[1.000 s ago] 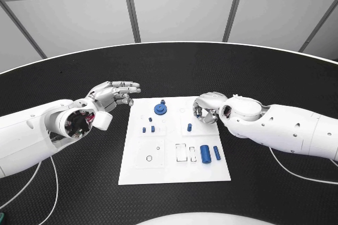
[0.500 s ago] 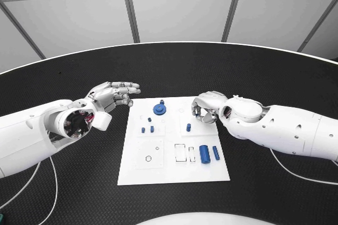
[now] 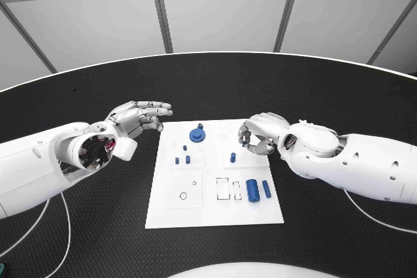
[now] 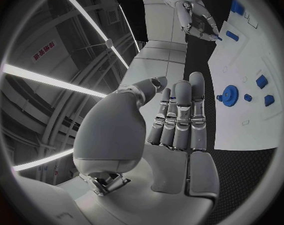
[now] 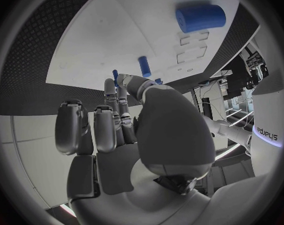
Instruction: Assemble the parts on the task board
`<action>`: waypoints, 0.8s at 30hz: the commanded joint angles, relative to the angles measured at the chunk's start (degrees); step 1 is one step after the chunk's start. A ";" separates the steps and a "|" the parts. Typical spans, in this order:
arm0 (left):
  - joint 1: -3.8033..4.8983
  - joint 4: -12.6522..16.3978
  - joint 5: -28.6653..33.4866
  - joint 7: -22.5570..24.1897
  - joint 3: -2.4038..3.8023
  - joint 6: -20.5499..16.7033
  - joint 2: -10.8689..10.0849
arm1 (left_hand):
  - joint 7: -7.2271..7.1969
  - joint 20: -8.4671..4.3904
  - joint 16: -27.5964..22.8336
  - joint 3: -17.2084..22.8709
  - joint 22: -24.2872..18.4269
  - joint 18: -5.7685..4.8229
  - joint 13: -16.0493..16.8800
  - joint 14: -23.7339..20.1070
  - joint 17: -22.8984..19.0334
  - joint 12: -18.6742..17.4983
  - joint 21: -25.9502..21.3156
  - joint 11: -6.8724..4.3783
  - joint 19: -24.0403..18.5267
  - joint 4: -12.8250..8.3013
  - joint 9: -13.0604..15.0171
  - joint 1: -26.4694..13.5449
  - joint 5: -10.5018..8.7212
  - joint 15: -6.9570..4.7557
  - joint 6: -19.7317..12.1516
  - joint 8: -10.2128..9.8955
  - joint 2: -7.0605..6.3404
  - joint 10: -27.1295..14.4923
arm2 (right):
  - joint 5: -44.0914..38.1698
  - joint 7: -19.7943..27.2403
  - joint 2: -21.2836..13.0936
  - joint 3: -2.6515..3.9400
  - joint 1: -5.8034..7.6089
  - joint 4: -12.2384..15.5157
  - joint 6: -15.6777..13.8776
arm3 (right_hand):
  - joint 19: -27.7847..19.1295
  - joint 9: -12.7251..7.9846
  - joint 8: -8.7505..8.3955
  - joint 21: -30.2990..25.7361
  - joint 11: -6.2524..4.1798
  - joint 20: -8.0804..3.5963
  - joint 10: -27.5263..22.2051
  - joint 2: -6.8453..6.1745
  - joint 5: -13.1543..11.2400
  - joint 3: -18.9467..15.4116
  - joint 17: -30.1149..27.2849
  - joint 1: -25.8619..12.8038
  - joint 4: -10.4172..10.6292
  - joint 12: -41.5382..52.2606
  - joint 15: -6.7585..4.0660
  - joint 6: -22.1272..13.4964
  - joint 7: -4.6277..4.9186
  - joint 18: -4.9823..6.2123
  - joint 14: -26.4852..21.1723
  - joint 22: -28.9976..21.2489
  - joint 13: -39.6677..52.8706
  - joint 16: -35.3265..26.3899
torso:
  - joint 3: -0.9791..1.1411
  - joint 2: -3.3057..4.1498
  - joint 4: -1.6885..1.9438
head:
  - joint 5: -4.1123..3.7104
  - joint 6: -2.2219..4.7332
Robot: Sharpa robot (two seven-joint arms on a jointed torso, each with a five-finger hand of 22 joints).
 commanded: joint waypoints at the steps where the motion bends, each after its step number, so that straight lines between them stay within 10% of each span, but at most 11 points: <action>1: 0.00 -0.32 0.00 0.01 0.00 0.09 0.23 | 0.11 0.06 -0.32 -0.32 -0.05 0.86 0.07 -0.41 -0.08 0.37 -0.30 0.11 -0.33 0.10 -0.05 0.26 -0.01 0.09 -0.20 -0.39 0.21 -0.29 | 0.00 -0.13 -1.11 0.48 0.11 3.31 -0.55 | 2.41 0.14 0.23 0.33 0.07 -0.35 0.41 -0.02 -0.08 -0.45 2.35 -0.56 -0.03 -0.34 -0.37 0.37 0.02 -0.86 3.47 7.67 0.02 0.33 | -0.01 -0.18 -0.13 | 0.20 0.07; 13: -0.02 -1.13 0.00 -0.03 0.00 0.74 1.15 | 0.14 0.08 -0.33 -0.34 -0.06 0.85 0.07 -0.45 -0.09 0.38 -0.32 0.14 -0.33 0.10 -0.06 0.28 0.00 0.11 -0.24 -0.41 0.24 -0.36 | 0.01 0.91 1.31 1.27 0.29 9.17 -2.51 | 2.38 0.20 0.25 0.22 0.03 -0.37 0.48 -0.03 0.11 -0.46 2.35 -0.59 -0.09 -0.40 -0.41 0.41 -0.02 -0.83 3.48 7.61 0.01 0.34 | -0.11 -0.36 -0.06 | 2.30 -0.06; 24: -0.02 -2.16 0.00 -0.04 -0.01 1.41 2.63 | 0.17 0.11 -0.34 -0.36 -0.08 0.85 0.09 -0.50 -0.12 0.41 -0.36 0.17 -0.35 0.14 -0.08 0.30 0.01 0.15 -0.25 -0.42 0.36 -0.42 | 0.02 2.59 8.24 1.19 -2.09 6.17 -1.59 | 2.25 0.28 0.15 -0.24 0.09 -0.41 0.45 0.07 0.49 -0.39 2.18 -0.64 -0.15 -0.62 -0.42 0.25 0.09 -0.72 3.44 7.34 -0.04 0.23 | -0.17 -0.28 -0.04 | 8.12 -1.04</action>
